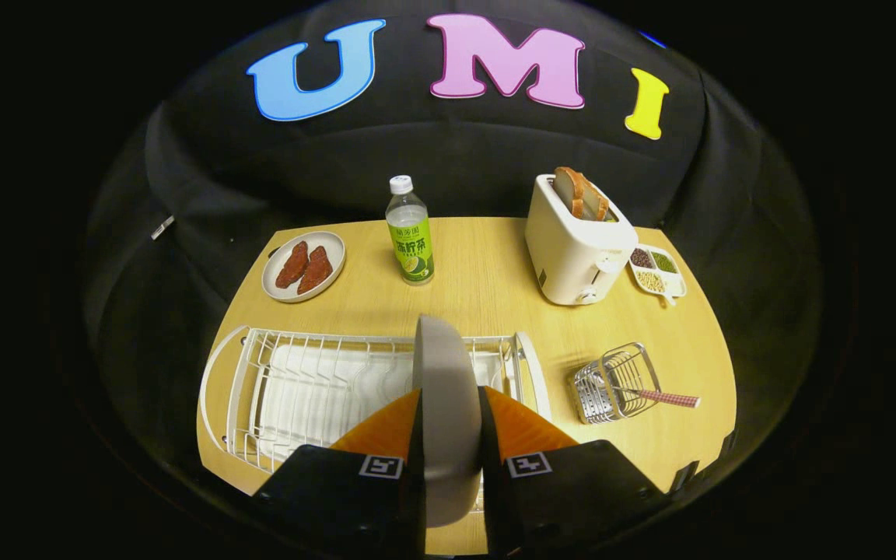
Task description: Take the plate from the dish rack, then take the spoon from the basket and place it into the plate.
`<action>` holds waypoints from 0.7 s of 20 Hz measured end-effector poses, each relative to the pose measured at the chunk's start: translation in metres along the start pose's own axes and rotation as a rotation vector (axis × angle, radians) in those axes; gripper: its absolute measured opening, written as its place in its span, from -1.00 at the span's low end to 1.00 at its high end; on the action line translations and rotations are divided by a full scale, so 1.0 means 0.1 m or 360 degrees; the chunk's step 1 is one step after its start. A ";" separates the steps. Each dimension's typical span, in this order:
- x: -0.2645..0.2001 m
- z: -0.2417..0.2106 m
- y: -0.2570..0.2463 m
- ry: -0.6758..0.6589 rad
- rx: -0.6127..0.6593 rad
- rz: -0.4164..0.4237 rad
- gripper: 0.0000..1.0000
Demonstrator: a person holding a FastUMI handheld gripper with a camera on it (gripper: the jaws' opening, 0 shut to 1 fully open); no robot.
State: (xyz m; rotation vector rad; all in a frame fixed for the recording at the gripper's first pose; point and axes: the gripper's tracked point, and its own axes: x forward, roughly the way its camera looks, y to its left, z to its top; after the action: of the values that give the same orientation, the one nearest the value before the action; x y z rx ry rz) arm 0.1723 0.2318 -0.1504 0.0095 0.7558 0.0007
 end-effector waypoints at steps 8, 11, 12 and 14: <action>-0.08 0.06 -0.22 -0.0061 0.0012 -0.0052 -0.37; -0.06 0.01 -0.28 -0.0051 0.0037 0.0015 -0.43; -0.06 -0.03 -0.26 -0.0025 0.0084 0.0063 -0.50; -0.07 -0.09 -0.35 -0.0001 0.0120 0.0086 -0.52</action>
State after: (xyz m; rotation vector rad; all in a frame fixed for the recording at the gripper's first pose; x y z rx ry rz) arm 0.1604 0.1971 -0.1526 0.1019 0.7545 0.0236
